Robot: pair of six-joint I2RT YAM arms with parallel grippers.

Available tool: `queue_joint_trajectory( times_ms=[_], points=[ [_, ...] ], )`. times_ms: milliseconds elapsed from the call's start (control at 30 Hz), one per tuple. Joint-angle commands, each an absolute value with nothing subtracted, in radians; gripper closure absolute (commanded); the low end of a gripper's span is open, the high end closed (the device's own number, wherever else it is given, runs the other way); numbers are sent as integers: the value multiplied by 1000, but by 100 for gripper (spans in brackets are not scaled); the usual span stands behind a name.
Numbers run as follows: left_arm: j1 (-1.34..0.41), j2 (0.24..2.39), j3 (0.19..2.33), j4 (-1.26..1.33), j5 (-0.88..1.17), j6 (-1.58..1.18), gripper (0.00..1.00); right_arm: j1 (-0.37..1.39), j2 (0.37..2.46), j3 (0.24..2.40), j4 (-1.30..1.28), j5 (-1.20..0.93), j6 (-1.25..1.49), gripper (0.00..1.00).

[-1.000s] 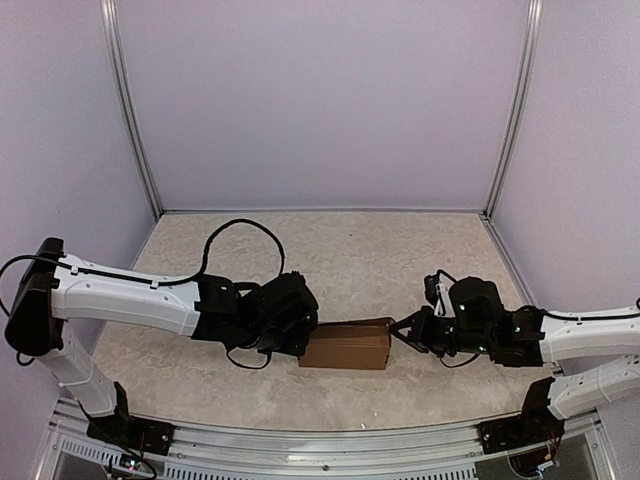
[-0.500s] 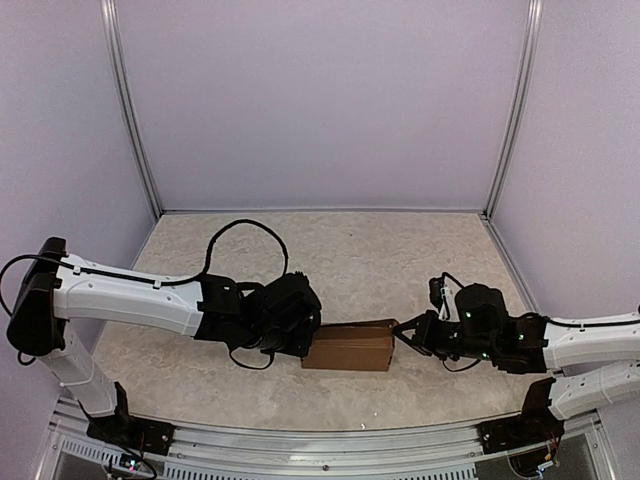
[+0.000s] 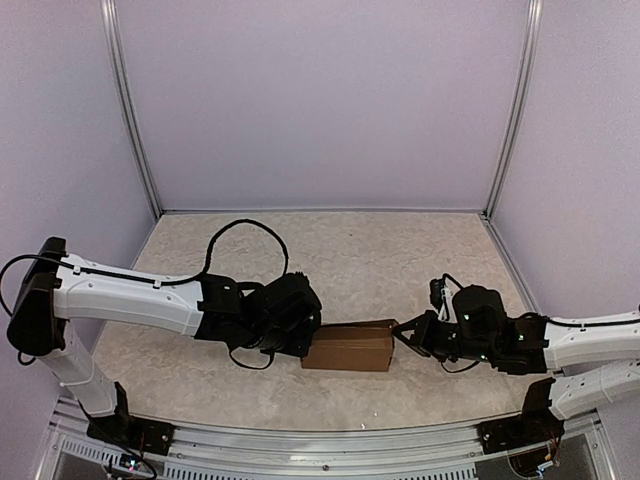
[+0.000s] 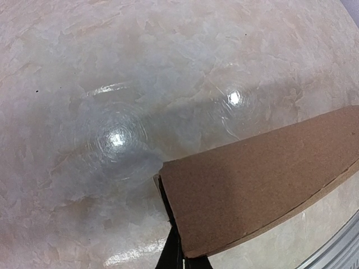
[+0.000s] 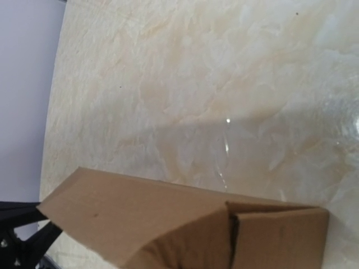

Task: Fold the paper box

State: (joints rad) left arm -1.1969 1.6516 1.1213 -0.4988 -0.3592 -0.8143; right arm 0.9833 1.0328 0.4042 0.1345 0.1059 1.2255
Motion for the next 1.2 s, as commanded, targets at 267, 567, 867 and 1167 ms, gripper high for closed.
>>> queue_joint_trajectory(
  times_ms=[267,567,867,1167],
  points=[
    [-1198,1680,1102,-611,-339,-816,100,1026,1034,421,39,275,1302,100],
    [-1198,1680,1100,-606,-337,-820,100,1067,1082,389,56,318,1317,100],
    [-1198,1674,1095,-606,-340,-825,100,1120,1073,330,-10,388,1347,100],
    [-1198,1666,1084,-595,-344,-835,100,1137,1018,286,-82,410,1368,100]
  ],
)
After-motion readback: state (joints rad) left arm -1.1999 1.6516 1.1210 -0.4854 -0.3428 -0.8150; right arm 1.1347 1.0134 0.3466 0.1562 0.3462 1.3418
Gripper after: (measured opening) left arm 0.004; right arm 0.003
